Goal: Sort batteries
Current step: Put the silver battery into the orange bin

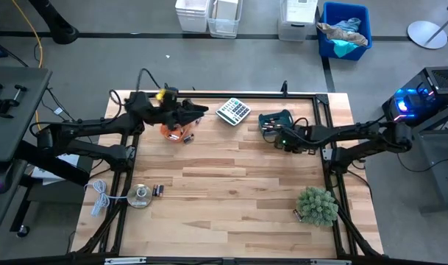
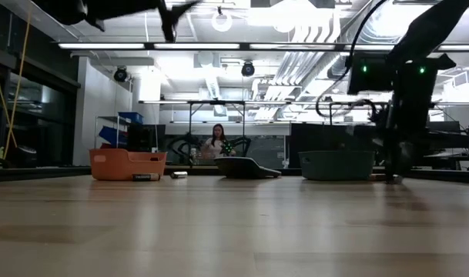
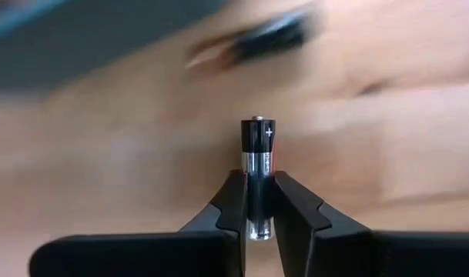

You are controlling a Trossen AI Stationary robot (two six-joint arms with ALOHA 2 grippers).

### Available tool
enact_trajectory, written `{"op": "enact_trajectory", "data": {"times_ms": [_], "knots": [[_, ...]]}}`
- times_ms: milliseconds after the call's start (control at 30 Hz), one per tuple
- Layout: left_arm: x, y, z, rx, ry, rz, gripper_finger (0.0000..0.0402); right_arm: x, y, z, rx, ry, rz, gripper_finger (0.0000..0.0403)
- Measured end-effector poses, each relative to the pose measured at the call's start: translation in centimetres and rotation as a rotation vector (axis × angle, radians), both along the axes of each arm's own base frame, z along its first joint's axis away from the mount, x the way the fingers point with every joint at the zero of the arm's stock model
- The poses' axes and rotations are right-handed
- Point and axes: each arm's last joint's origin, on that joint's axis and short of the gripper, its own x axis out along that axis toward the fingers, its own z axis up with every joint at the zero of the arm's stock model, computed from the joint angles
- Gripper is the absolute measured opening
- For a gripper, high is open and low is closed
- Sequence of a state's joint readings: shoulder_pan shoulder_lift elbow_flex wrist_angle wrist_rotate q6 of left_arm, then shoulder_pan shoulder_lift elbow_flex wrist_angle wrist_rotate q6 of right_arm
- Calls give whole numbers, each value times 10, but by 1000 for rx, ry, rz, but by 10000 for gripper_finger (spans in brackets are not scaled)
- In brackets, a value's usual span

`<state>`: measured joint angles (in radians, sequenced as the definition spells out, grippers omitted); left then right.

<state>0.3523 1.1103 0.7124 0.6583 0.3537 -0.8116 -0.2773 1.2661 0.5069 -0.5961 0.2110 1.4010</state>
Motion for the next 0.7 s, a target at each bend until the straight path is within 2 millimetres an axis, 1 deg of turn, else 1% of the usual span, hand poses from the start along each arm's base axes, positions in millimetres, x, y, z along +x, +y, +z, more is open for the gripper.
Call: {"op": "enact_trajectory", "data": {"times_ms": [67,200,300,367,433,500,600,700], "knots": [[-4,-3,11,23,-112,-47,246,11,7,9,-1,-97,121,31],[-16,-7,34,82,-365,-64,246,51,18,43,-102,-447,337,31],[-24,-9,44,117,-499,-41,246,82,17,59,-153,-623,364,31],[-28,-10,48,108,-556,-32,246,105,11,61,-177,-657,386,31],[-31,-11,50,83,-576,-37,246,136,3,60,-174,-679,433,31],[-31,-12,51,80,-578,-44,246,171,-5,54,-151,-685,514,31],[-31,-14,51,73,-582,-48,246,229,-20,56,-157,-737,641,31],[-31,-16,51,60,-581,-61,246,279,-38,59,-164,-806,697,31]]}}
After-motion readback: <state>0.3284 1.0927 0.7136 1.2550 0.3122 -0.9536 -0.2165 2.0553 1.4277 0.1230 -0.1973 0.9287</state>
